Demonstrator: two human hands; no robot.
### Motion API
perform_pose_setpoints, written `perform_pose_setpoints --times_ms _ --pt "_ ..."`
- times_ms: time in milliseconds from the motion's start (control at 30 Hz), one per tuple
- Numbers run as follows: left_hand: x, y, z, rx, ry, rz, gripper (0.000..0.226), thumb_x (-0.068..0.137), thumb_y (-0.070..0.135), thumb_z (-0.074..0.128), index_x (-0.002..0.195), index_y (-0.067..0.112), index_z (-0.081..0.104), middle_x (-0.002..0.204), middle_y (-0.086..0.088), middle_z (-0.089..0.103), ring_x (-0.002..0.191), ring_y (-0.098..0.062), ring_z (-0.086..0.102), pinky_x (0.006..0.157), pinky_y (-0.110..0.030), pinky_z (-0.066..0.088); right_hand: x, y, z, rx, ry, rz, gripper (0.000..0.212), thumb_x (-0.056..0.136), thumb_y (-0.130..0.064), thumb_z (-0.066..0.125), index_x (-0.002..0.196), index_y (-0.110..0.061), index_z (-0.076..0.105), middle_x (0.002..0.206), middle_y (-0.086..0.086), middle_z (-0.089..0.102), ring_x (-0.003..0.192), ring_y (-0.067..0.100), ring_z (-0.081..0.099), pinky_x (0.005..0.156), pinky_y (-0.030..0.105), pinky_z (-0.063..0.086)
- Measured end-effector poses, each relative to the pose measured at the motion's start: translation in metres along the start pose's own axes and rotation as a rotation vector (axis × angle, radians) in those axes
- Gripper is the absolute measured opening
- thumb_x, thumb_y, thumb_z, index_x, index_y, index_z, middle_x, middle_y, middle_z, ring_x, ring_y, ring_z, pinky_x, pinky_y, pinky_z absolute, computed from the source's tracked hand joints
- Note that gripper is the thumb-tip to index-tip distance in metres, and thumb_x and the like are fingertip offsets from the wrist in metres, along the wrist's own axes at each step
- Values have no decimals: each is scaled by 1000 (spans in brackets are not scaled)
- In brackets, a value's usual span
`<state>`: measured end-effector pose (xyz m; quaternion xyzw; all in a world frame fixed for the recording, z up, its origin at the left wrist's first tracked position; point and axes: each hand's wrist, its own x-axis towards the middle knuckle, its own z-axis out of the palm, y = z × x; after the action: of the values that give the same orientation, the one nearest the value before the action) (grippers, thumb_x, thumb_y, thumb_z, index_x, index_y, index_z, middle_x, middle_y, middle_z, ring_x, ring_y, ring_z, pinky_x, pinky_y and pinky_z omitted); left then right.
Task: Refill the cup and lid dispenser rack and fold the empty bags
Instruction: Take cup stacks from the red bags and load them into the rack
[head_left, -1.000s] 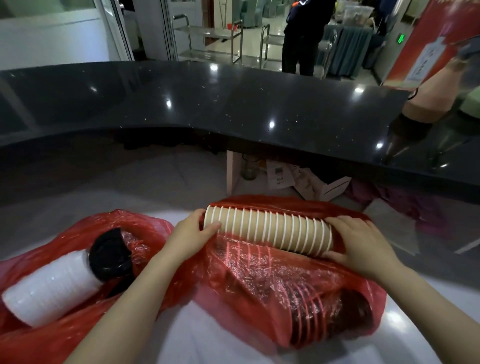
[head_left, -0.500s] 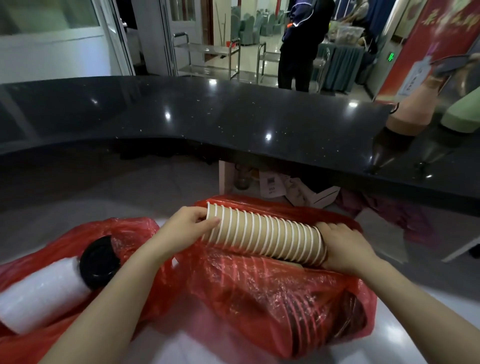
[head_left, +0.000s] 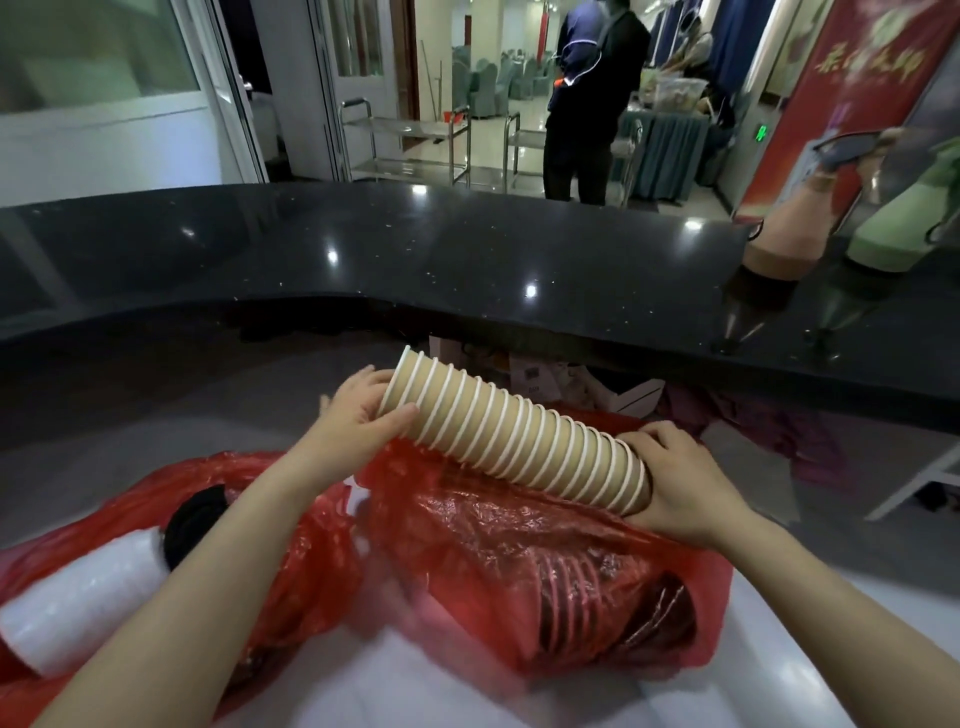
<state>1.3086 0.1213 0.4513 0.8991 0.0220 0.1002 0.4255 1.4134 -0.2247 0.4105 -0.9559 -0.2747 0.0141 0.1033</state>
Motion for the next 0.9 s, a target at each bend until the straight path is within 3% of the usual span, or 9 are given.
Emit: perform_pose_setpoints --times_ms 33,67,133,233,300,367,500,700,900 --pt "2 3 -3 63 18 14 19 96 20 55 107 26 68 124 20 52 131 -8 38 116 -45 20 0 -1 -1 -62 10 -12 90 53 -76 57 134 -38 41 122 -9 47 113 17 42 101 45 36" --pt "2 7 -6 44 29 37 18 95 20 56 105 29 68 115 21 58 122 -5 49 112 -41 31 0 -3 -2 -105 14 -23 90 54 -78 55 134 -40 40 121 -12 49 115 16 40 103 46 33" --pt "-1 15 -14 -95 33 82 24 94 17 57 100 39 64 92 23 69 95 4 63 84 -16 49 0 -8 -5 -111 33 -36 88 54 -80 51 133 -44 37 120 -16 53 117 16 38 107 49 27" --pt "-1 17 -24 -163 128 126 24 94 12 57 99 34 63 82 27 70 79 11 63 66 -3 44 3 -20 -15 -85 60 -64 88 55 -78 49 134 -42 34 122 -14 56 123 17 40 113 52 18" --pt "2 15 -30 -231 244 112 19 94 11 56 104 25 63 81 17 70 76 11 62 65 -4 45 11 -34 -25 -88 98 -113 88 56 -74 56 133 -35 38 120 -12 57 120 17 47 112 48 24" --pt "2 12 -41 -308 359 97 20 96 13 54 111 23 61 89 14 67 80 7 62 69 -7 46 18 -50 -33 19 157 -137 86 56 -67 67 129 -29 41 111 -10 60 106 17 56 100 42 38" --pt "-17 0 -71 -468 495 104 27 96 19 55 119 31 59 114 2 65 104 -13 60 88 -31 49 25 -78 -44 266 250 -144 85 54 -60 75 124 -30 38 102 -12 56 89 11 56 74 31 48" --pt "-73 -1 -87 -463 630 122 29 97 20 52 116 42 57 114 11 64 104 -8 60 87 -31 51 18 -103 -49 288 237 -265 73 55 -62 75 118 -43 45 104 -19 57 91 5 57 81 35 50" --pt "-137 13 -71 -420 791 27 31 98 21 49 110 47 59 106 15 66 93 -9 62 68 -26 57 -5 -107 -56 243 101 -297 90 47 -77 59 128 -57 28 111 -11 56 102 17 55 89 46 48"
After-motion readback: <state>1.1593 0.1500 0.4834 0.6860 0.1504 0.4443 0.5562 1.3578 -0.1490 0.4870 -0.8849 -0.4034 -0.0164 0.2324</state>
